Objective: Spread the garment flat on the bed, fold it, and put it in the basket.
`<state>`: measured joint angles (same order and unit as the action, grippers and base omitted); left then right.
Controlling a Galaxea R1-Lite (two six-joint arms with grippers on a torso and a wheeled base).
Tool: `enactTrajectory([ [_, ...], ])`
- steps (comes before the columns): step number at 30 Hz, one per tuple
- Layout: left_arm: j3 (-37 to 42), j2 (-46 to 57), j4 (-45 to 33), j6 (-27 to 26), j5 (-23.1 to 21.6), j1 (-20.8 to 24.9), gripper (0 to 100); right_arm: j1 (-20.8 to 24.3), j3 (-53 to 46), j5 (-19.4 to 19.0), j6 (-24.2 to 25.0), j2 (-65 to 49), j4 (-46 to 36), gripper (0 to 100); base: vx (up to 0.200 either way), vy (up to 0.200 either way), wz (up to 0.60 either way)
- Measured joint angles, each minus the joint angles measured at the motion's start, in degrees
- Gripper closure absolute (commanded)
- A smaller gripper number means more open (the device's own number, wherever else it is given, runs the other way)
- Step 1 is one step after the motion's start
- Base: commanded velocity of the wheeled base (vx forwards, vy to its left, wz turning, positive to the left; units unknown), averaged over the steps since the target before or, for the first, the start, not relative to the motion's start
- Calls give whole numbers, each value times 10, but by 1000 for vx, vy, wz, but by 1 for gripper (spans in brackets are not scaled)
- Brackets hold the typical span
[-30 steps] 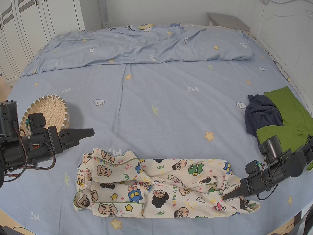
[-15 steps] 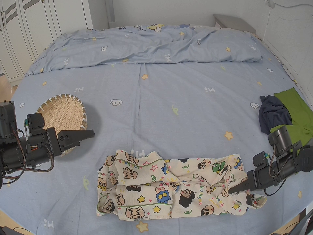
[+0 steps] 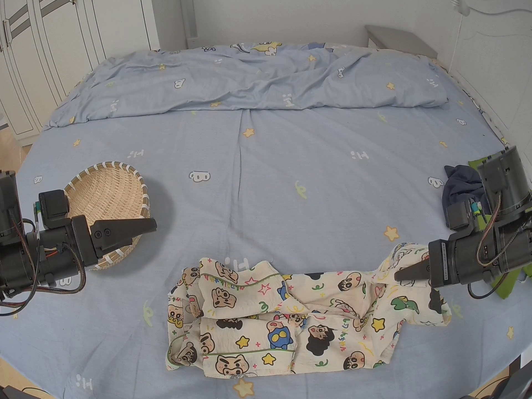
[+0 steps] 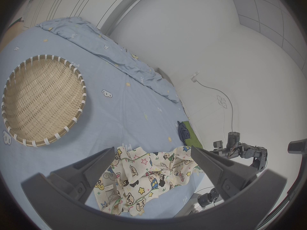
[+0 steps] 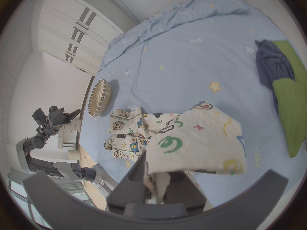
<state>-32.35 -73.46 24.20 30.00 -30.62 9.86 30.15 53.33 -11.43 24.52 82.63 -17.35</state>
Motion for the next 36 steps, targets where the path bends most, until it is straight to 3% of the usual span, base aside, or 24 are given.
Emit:
enactTrajectory([
  [3,0,4,0,0,0,0,0,49,39,49,8,0,-30,100,0,0,0],
  [8,1,7,-1,1,0,0,0,114,116,91,17,24,-92,100,0,0,0],
  [21,-20,23,-54,2,0,-4,0,204,337,138,35,154,-226,100,0,0,0],
  [27,-25,36,-59,2,-1,-8,0,246,417,187,52,222,-245,100,0,0,0],
  [36,-29,43,-61,3,-1,-20,0,286,479,193,62,278,-247,100,0,0,0],
])
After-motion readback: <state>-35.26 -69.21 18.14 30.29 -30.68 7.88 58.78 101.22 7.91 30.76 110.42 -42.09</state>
